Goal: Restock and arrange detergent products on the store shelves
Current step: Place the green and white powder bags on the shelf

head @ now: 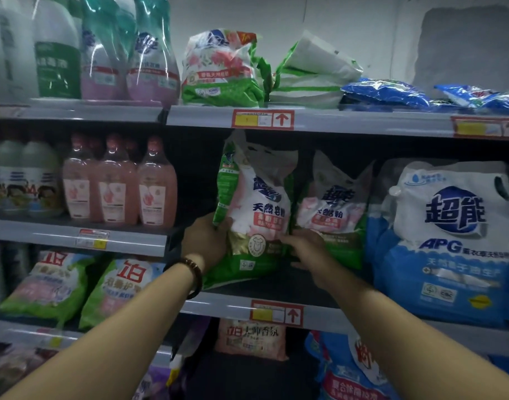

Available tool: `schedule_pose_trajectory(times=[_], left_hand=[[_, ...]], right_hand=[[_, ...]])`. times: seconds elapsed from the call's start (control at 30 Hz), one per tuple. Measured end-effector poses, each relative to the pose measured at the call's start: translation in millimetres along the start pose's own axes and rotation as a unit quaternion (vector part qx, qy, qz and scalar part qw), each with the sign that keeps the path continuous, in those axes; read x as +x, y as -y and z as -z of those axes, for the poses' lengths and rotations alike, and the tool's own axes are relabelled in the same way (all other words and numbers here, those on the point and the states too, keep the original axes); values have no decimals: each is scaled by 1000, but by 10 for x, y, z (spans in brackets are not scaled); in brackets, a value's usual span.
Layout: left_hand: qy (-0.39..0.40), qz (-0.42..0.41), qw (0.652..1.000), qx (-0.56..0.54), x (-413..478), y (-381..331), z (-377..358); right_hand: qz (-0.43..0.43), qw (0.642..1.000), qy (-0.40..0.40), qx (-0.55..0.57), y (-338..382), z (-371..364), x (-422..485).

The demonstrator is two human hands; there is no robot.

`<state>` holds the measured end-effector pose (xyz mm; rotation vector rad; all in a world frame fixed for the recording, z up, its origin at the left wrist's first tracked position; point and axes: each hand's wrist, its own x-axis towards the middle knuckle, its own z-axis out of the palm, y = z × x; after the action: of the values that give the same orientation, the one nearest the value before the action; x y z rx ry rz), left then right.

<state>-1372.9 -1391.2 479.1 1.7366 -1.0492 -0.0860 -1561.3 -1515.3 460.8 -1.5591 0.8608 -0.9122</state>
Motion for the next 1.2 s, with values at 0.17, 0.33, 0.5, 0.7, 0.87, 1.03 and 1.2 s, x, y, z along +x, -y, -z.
schedule_pose_trajectory(times=[0.17,0.33,0.5,0.7,0.87,1.03,1.2], left_hand=[[1,-8,1000,-22,70,114,-14],[-27,-50,998,-32,127,239,-49],[-33,-34,992,-113,283,298,-224],[-79,36,992,-88,725,391,-713],[-154,145,977,-18,643,453,-926],[-54,41,959,274,23,352,-856],[57,21,940,334,63,405,-882]], right_hand=[[-9,990,71,122,-118,-86,327],[3,987,69,142,-76,-61,512],[99,986,6,133,38,98,621],[177,971,-160,8,-191,-48,823],[181,959,-119,-184,-207,2,843],[163,965,-31,-201,-286,82,505],[182,954,-77,-226,-493,29,351]])
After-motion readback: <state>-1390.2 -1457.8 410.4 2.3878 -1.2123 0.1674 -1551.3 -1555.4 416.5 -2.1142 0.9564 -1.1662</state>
